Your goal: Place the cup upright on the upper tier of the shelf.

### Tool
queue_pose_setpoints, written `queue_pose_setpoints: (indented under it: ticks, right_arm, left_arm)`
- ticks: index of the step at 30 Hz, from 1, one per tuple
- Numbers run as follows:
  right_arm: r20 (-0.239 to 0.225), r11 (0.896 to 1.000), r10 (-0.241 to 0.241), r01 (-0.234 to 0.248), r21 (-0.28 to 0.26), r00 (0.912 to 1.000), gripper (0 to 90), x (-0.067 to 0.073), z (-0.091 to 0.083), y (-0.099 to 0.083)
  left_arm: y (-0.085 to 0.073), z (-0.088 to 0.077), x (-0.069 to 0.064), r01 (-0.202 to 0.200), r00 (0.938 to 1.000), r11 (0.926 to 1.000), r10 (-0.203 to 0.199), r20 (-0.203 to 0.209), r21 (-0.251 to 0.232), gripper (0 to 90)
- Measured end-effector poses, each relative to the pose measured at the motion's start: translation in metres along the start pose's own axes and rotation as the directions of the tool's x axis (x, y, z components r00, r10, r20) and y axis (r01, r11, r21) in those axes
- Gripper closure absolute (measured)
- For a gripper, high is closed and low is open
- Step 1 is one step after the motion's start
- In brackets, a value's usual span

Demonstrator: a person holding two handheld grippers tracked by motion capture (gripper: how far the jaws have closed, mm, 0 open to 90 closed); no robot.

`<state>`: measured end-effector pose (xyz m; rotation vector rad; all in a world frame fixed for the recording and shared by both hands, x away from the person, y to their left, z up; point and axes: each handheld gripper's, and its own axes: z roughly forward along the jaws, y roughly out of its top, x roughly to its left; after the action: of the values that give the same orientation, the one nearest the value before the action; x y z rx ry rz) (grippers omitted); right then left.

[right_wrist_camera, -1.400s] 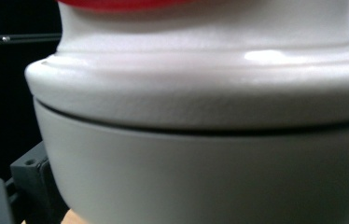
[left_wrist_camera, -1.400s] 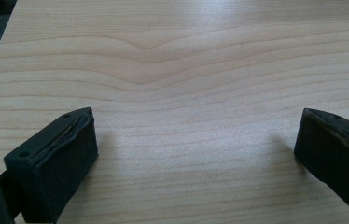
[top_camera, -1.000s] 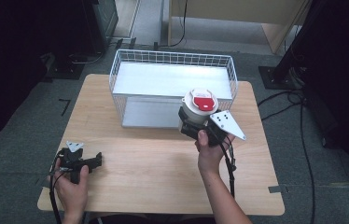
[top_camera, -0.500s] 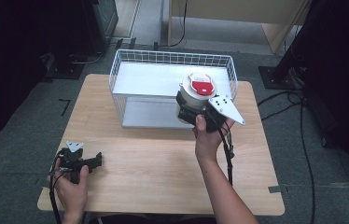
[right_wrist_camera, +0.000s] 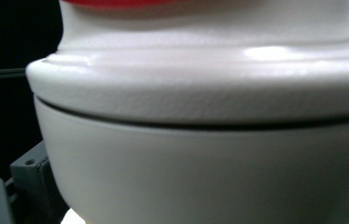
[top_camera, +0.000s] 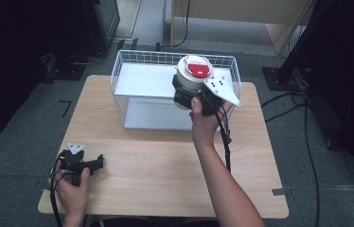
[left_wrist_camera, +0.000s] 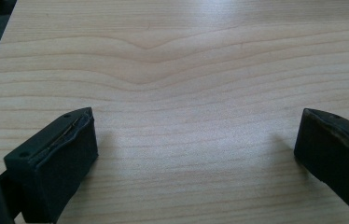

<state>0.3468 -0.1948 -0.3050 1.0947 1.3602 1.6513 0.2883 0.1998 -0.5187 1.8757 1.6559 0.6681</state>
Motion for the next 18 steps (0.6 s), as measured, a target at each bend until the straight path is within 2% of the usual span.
queue_pose_setpoints:
  ticks: [6,10,12,18]
  right_arm:
    - [0.018,1.000,-0.010,0.010,0.012,0.9998,2.7,-0.005,0.019,0.002]
    - [0.008,0.999,0.019,-0.019,0.029,0.9998,2.7,-0.008,0.031,0.004]
    - [0.019,0.999,-0.009,0.009,0.033,0.9998,2.7,-0.007,0.037,0.003]
    - [0.032,0.999,-0.008,0.007,0.050,0.9995,2.6,-0.007,0.055,-0.001]
  left_arm:
    - [0.000,0.000,0.000,0.000,1.0000,1.0000,0.000,0.000,0.000,0.0]
    - [0.000,0.000,0.000,0.002,1.0000,1.0000,-0.002,0.000,-0.001,0.0]
    - [0.000,0.000,0.000,0.002,1.0000,1.0000,-0.002,0.000,0.000,0.0]
    - [0.000,0.000,0.000,0.002,1.0000,1.0000,-0.002,0.000,-0.001,0.0]
